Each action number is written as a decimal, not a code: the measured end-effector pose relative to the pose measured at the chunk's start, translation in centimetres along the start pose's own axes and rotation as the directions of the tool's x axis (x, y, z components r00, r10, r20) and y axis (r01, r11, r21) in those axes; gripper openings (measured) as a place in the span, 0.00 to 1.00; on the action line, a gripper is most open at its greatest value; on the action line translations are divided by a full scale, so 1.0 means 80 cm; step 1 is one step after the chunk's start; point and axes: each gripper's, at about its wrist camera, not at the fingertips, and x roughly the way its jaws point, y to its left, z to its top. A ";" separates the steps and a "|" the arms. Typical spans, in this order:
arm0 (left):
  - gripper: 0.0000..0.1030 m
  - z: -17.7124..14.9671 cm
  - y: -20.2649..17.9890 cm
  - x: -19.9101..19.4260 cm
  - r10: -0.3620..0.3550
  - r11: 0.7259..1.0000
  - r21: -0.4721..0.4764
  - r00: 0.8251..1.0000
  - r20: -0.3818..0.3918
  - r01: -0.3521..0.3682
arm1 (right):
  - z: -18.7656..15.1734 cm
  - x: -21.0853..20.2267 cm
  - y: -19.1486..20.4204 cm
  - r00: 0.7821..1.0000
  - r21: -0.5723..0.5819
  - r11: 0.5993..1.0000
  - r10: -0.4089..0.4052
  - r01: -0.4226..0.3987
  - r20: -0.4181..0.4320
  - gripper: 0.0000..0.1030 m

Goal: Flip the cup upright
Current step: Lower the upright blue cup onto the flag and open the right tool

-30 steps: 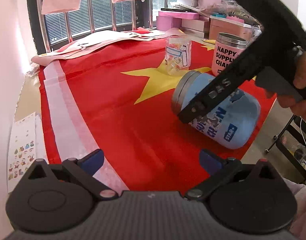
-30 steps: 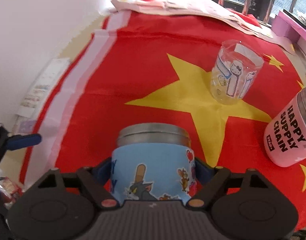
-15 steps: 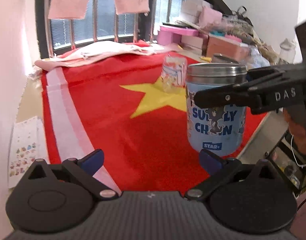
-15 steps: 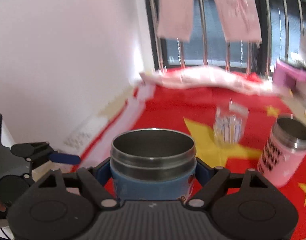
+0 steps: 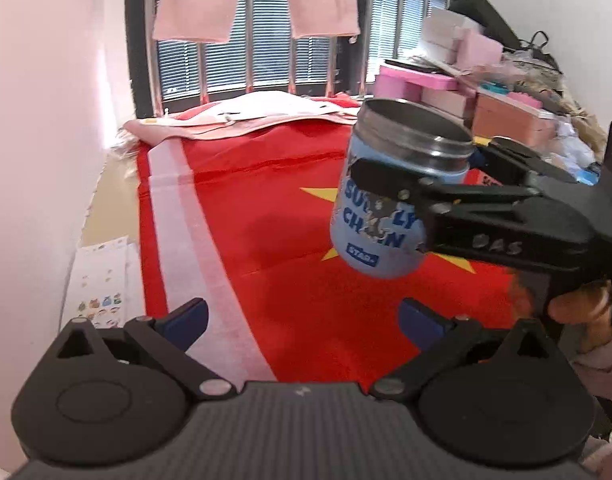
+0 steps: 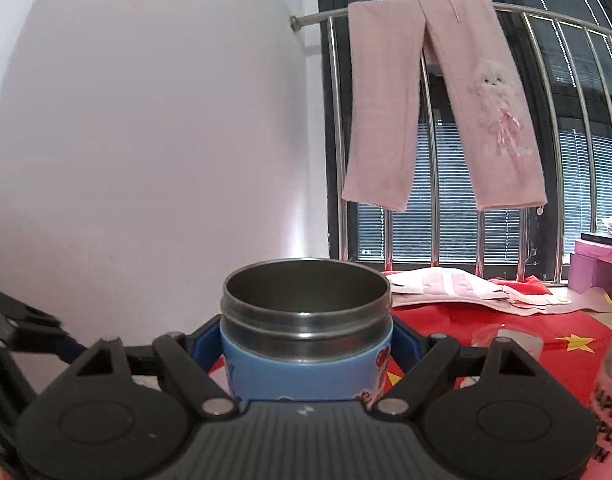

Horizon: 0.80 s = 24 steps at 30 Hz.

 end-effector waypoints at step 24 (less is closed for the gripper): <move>1.00 -0.011 -0.009 -0.010 0.074 0.996 -0.040 0.997 0.011 -0.073 | -0.011 -0.022 0.007 0.999 0.013 1.000 -0.012 0.012 -0.034 1.00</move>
